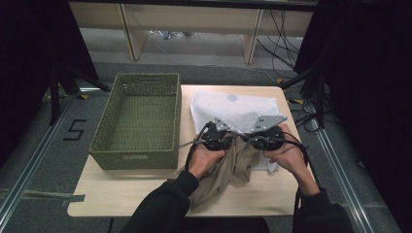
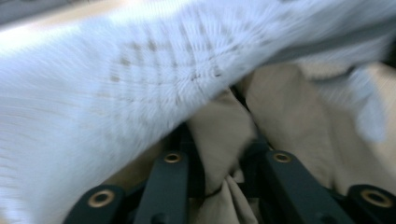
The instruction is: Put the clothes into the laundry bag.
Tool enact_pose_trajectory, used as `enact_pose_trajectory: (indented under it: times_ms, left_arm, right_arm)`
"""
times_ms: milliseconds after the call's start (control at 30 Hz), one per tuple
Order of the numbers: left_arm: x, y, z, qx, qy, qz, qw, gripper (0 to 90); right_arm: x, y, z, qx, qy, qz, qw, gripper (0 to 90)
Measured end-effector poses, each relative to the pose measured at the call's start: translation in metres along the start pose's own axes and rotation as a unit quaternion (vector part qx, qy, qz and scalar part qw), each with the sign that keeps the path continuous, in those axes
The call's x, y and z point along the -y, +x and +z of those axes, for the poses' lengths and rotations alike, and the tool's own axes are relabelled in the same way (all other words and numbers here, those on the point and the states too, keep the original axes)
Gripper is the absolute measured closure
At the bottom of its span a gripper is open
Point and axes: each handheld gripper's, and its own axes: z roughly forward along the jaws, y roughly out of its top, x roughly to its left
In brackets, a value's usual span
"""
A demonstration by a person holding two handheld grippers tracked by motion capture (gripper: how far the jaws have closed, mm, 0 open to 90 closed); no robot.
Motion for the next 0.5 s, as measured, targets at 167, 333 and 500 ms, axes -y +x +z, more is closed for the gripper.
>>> enact_pose_trajectory:
  times_ms: [167,333,500]
  left_arm:
    - [0.009,0.009,0.005,0.008,0.017,-0.008,0.9998,61.9]
    - [0.011,0.005,-0.025,0.008,0.024,0.01,0.9996,37.7]
    - [0.025,0.003,-0.055,-0.004,0.036,0.042,0.9985,20.8]
  right_arm:
    - [0.011,0.002,0.007,-0.008,0.016,0.008,0.9998,89.9]
    - [0.014,0.001,0.007,-0.009,0.016,0.003,0.9998,90.0]
    - [0.014,0.004,0.005,-0.003,0.013,0.011,0.9999,89.9]
